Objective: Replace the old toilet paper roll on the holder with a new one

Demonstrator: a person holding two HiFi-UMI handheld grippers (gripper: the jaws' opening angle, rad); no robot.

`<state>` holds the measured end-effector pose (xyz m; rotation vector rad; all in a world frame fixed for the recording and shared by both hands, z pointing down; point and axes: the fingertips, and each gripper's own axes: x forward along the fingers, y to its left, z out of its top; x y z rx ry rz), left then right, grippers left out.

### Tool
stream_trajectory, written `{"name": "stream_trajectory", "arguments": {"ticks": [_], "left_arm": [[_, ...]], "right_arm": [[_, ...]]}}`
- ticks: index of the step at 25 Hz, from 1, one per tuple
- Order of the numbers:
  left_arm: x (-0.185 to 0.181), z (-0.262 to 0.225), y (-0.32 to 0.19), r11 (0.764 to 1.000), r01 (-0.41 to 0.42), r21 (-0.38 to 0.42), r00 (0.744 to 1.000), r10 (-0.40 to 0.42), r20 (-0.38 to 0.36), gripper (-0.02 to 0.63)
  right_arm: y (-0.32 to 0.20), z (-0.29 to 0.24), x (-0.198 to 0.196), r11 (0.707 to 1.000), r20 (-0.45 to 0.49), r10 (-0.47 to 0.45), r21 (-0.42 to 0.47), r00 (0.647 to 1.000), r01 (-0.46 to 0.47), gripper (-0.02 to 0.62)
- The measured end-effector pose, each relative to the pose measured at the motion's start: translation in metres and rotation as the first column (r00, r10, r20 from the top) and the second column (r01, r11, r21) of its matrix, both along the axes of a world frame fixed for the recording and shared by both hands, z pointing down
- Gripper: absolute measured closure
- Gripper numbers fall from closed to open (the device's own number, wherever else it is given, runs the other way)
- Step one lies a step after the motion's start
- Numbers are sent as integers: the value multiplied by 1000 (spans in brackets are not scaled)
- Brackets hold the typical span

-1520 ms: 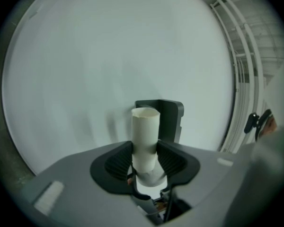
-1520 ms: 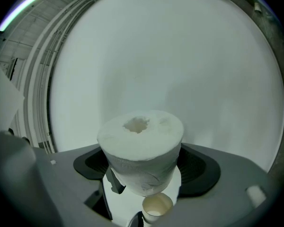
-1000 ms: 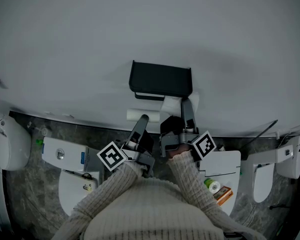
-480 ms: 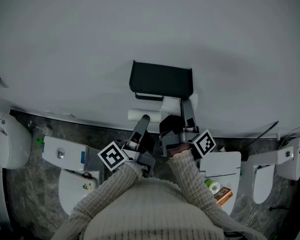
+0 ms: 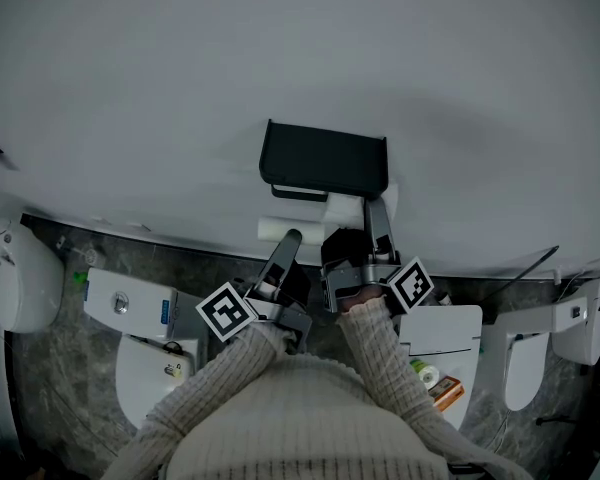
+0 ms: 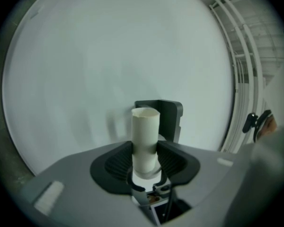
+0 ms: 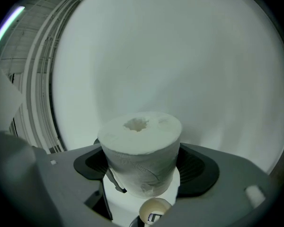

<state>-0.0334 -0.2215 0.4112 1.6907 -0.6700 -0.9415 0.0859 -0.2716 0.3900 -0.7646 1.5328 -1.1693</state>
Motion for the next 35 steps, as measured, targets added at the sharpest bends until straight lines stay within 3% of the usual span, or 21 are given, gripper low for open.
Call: {"name": "stream_trajectory", "arguments": {"ticks": [9,18,35], "left_arm": [[-1,3,-3,1000,13,-10,1000,-13,6,448],[-12,1,0,999,33,-9,999,-33,3,447],[-13,0,11,999,45,-9,999,-45,1,448]], "right_arm": [[2,-4,-10,998,-120,-59,18,991,61,178],[0,-3,-24,996,-86,-84,16,993,86,178],[1,-2,-34,991,-112,-131,5,985,132,178]]}}
